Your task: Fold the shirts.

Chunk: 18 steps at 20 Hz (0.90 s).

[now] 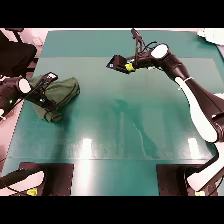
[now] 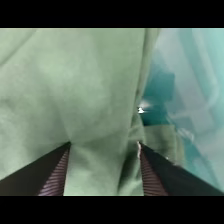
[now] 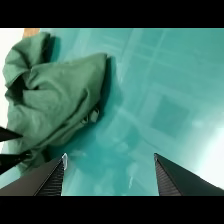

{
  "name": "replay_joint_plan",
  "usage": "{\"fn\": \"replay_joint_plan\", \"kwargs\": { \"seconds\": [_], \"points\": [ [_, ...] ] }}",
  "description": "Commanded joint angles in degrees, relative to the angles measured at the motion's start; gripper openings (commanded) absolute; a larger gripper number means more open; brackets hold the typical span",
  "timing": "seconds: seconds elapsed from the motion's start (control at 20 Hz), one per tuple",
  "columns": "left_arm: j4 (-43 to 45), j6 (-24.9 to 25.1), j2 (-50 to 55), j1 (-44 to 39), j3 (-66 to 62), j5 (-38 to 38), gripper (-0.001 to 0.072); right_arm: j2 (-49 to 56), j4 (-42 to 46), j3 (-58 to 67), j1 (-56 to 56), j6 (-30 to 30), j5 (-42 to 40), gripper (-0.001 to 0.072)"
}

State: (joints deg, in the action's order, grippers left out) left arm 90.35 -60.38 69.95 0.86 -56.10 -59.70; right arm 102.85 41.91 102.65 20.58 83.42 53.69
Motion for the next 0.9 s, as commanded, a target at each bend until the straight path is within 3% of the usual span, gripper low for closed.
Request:
{"fn": "replay_joint_plan", "kwargs": {
  "seconds": [0.0, 0.05, 0.2, 0.25, 0.4, 0.55, 0.75, 0.85],
  "points": [
    [2.8, 0.8, 1.0, -0.2, 0.2, -0.2, 0.0498, -0.8, 0.3, -2.2, -0.3, -0.2, 0.7, 0.0620],
    [3.5, 0.0, 1.0, -0.2, 0.2, 0.5, 0.0473, -0.8, 0.3, -2.4, 0.0, -0.2, 0.8, 0.0620],
    [3.8, -1.3, 1.1, -0.2, 0.2, 1.4, 0.0081, -0.8, 0.3, -2.4, 0.4, -0.5, 0.9, 0.0620],
    [3.5, -1.3, 1.1, -0.2, 0.2, 1.2, 0.0023, -0.8, 0.3, -2.4, 0.4, -0.5, 1.0, 0.0620],
    [-3.4, -0.7, 0.9, -0.2, -0.2, -0.7, 0.0021, -1.0, 0.3, -2.4, 0.3, -0.5, 3.1, 0.0620],
    [-19.1, 4.0, 0.5, -2.6, -4.6, -4.2, 0.0021, -3.0, 2.1, -2.4, -1.1, -0.5, 4.8, 0.0619],
    [-47.8, 13.1, 0.6, -12.0, -16.3, -4.2, 0.0021, -11.0, 20.6, -2.4, -4.5, 4.2, 5.2, 0.0619],
    [-55.0, 15.9, 0.6, -18.9, -22.5, 0.8, 0.0021, -15.6, 30.8, -2.4, -7.5, 8.8, 7.7, 0.0619]
  ]
}}
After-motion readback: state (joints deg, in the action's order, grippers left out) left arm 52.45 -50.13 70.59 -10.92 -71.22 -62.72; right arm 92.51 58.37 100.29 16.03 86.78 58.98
